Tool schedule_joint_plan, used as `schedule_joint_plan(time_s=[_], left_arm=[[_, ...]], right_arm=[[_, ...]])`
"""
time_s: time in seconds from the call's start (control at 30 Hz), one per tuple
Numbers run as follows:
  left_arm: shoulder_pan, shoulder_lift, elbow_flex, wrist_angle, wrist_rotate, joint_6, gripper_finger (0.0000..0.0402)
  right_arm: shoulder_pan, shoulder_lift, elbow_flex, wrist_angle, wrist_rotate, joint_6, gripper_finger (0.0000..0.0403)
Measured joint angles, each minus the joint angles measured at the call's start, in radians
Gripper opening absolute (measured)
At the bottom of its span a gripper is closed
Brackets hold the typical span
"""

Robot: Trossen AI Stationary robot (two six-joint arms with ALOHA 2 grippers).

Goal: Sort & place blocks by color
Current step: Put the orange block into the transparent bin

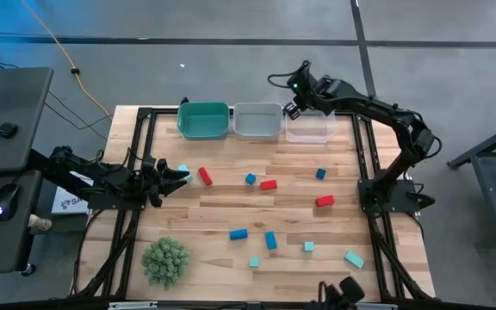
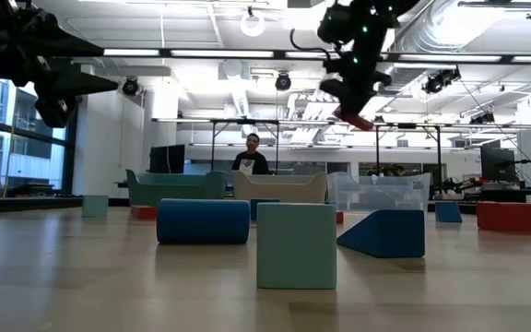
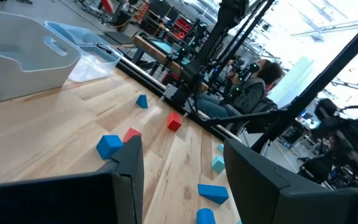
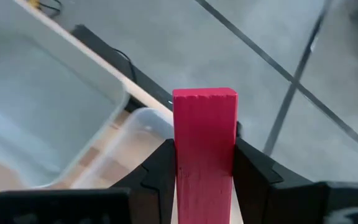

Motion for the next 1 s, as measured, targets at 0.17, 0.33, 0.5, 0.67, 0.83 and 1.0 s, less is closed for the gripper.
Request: schedule_joint_plan(time_s=[0.17, 0.33, 0.5, 0.67, 0.83, 1.0], left_arm=[[0.000, 0.000, 0.000, 0.000, 0.000, 0.000, 0.0147], [0.000, 0.000, 0.000, 0.000, -0.001, 0.000, 0.0147], [0.000, 0.000, 0.000, 0.000, -0.001, 0.000, 0.0147], [0.000, 0.000, 0.000, 0.000, -0.002, 0.000, 0.0147], [0.000, 0.000, 0.000, 0.000, -0.002, -0.001, 0.0147], [0.000, 0.000, 0.000, 0.000, -0.002, 0.000, 0.0147]], right_arm=[[-0.079, 0.004, -0.003, 0.004, -0.057, -0.043, 0.0105], [-0.129, 0.031, -0.003, 0.007, -0.109, -0.040, 0.0105], [-0.134, 0.097, -0.003, 0.005, -0.135, -0.051, 0.0105], [-0.134, 0.164, -0.003, -0.022, -0.152, -0.043, 0.0105], [-0.132, 0.203, -0.004, -0.077, -0.175, -0.039, 0.0105], [-0.127, 0.225, -0.004, -0.124, -0.221, -0.020, 0.0105]])
